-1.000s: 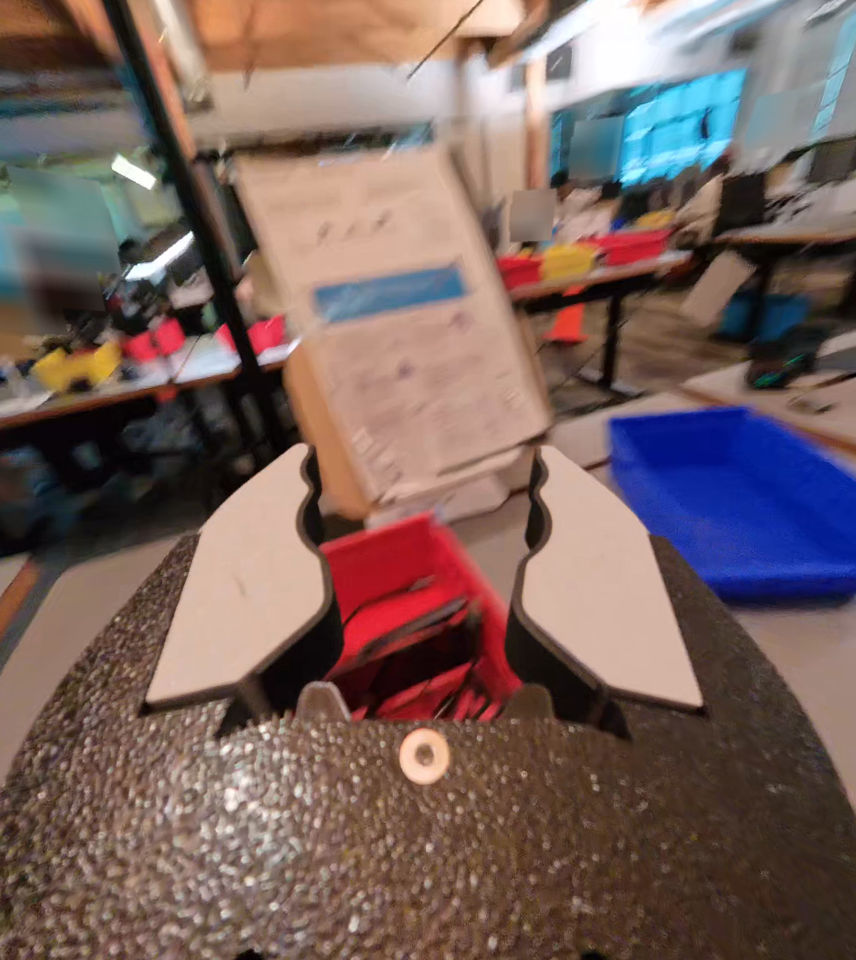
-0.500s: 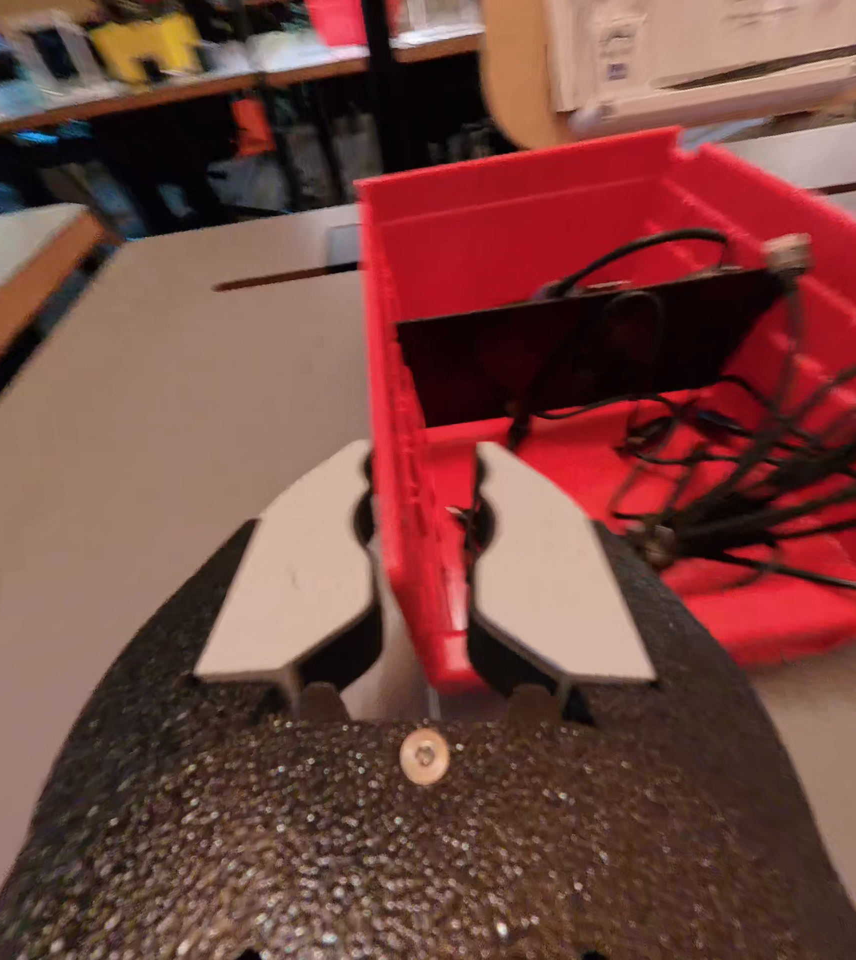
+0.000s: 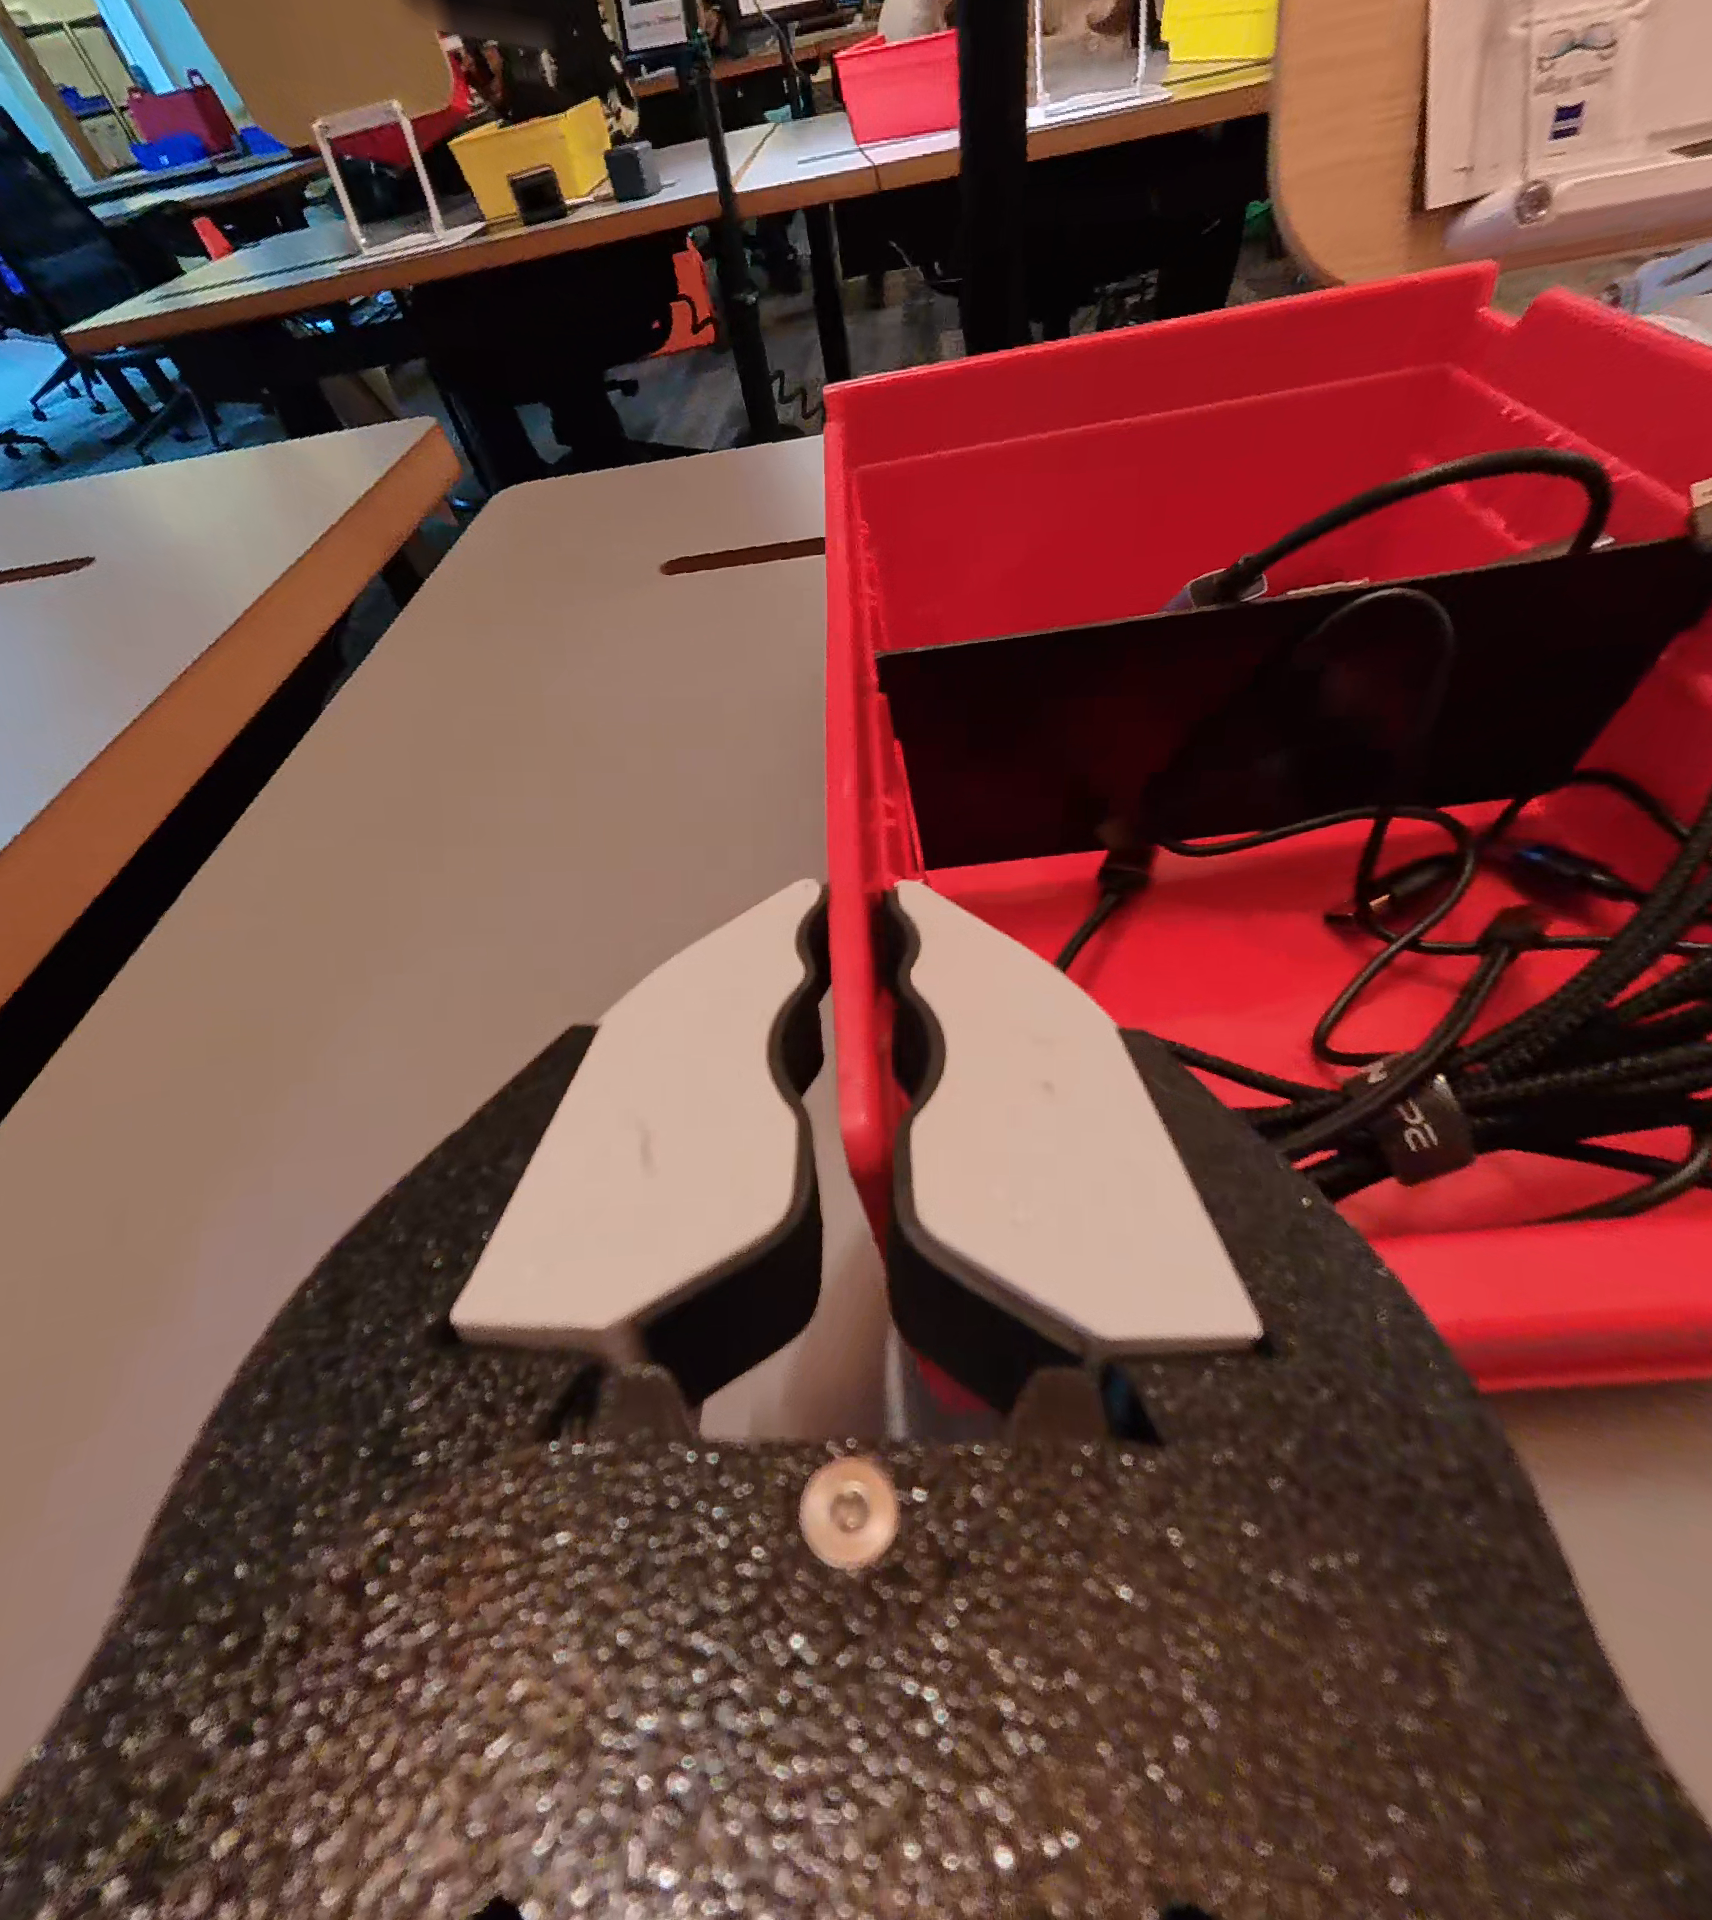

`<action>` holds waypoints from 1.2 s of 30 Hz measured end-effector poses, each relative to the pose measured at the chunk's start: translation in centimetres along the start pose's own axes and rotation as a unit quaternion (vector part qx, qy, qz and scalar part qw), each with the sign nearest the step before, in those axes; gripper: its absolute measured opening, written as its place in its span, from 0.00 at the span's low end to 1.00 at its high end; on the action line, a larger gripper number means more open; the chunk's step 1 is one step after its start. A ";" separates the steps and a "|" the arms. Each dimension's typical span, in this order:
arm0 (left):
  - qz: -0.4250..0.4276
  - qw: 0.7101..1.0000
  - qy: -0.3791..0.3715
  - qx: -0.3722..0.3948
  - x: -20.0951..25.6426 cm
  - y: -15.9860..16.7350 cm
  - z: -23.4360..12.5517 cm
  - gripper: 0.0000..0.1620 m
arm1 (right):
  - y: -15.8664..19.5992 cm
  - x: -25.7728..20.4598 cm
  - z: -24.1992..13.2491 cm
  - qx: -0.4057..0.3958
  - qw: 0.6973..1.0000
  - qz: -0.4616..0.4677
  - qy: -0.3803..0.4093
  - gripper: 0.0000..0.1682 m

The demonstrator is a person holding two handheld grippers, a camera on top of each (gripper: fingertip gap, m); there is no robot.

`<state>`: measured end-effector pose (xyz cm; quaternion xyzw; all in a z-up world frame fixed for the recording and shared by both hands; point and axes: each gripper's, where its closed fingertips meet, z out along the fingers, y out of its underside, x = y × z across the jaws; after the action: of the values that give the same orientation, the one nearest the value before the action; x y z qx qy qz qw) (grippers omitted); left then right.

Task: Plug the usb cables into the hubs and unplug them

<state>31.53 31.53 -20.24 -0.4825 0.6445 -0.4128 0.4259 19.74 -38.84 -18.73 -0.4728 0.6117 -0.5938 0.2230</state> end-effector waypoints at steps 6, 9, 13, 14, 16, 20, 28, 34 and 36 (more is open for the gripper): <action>-0.034 0.999 0.001 0.011 -3.2 0.1 1.2 0.05 | 0.3 -0.3 2.0 0.006 0.997 0.049 -0.057 0.05; -0.026 1.000 -0.002 0.009 -4.2 0.1 1.9 0.06 | 0.6 1.4 3.2 0.010 0.999 0.027 -0.033 0.06; -0.043 0.999 -0.003 0.017 -5.4 0.0 2.9 0.07 | 0.8 2.9 4.4 0.006 0.999 0.031 -0.028 0.06; -0.045 0.999 -0.005 0.018 -5.7 0.0 3.1 0.07 | 0.8 3.3 4.7 0.004 0.999 0.027 -0.021 0.06; -0.043 0.999 -0.014 0.016 -6.2 0.0 3.5 0.07 | 0.9 4.0 5.2 0.001 1.000 0.018 -0.007 0.06; -0.072 0.997 -0.020 0.020 -6.7 -0.2 4.2 0.06 | 0.9 4.5 6.1 0.003 1.000 0.029 -0.008 0.06; -0.126 0.991 -0.032 0.037 -7.1 -0.4 5.4 0.05 | 0.6 4.6 7.5 0.003 0.998 0.037 -0.053 0.05; -0.118 0.992 -0.043 0.032 -7.0 -0.4 5.4 0.06 | -4.3 5.3 2.4 0.063 0.993 0.079 -0.060 0.18; -0.112 0.992 -0.050 0.027 -7.1 -0.4 5.4 0.06 | -7.1 2.1 -0.4 0.113 0.981 0.113 -0.113 0.14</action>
<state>37.97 37.73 -20.43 -0.5598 0.5533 -0.4504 0.4215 20.70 -39.30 -11.36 -0.4367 0.5610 -0.5724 0.4085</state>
